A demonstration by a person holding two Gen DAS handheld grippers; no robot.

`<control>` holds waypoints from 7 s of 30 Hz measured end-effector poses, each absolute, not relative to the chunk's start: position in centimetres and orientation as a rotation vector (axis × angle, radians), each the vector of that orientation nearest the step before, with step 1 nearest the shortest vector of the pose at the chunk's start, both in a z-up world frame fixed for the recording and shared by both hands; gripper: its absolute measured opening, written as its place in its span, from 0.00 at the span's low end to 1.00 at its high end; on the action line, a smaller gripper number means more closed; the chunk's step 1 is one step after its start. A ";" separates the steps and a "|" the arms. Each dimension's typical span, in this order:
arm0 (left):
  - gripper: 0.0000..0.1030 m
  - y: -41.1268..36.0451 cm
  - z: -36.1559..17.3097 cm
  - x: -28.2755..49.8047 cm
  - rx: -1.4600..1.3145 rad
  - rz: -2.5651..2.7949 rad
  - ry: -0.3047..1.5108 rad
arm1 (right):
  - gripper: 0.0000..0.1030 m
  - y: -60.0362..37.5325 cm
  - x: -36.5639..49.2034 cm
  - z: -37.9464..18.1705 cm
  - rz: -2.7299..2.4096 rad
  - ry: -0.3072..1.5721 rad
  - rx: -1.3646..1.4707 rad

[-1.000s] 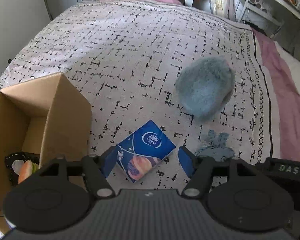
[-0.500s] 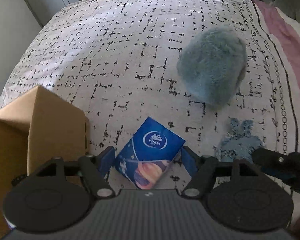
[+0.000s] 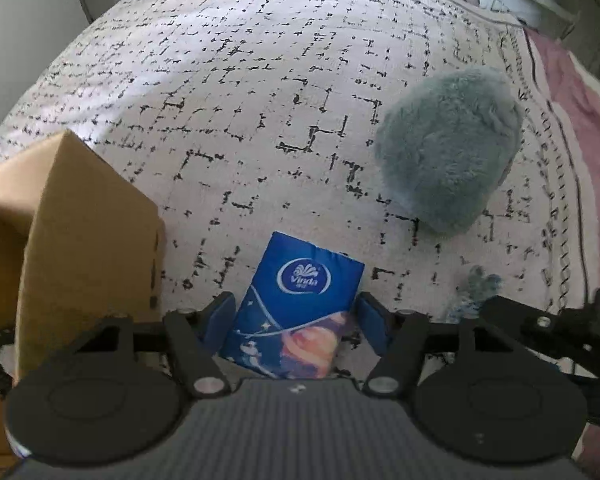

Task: Organize soft objects
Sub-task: 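Grasp the blue bunny plush with the right tool while the left tool grasps the Vinda tissue packet, then carry the bunny plush and tissue packet over the cardboard box with both tools, then open both tools to drop the bunny and tissue packet into the box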

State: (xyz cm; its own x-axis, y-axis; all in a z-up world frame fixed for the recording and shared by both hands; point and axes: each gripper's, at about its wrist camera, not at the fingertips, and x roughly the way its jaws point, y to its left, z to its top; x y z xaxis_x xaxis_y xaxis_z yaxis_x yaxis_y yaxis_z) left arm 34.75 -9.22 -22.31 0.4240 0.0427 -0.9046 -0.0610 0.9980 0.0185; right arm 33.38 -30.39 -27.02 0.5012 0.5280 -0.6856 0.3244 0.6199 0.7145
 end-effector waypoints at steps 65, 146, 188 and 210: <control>0.50 2.8 -8.9 21.3 -0.217 -0.187 0.787 | 0.15 -19.1 22.5 -9.7 0.095 0.794 0.376; 0.50 17.4 -13.6 24.6 -0.415 -0.023 0.795 | 0.28 0.1 28.0 -14.6 0.283 0.924 0.021; 0.51 9.2 -18.2 29.8 -0.178 0.057 0.982 | 0.47 -15.3 26.5 -14.0 0.205 0.942 0.246; 0.61 8.0 -15.4 26.7 -0.165 0.127 1.000 | 0.69 -18.5 23.7 -12.2 0.228 0.892 0.313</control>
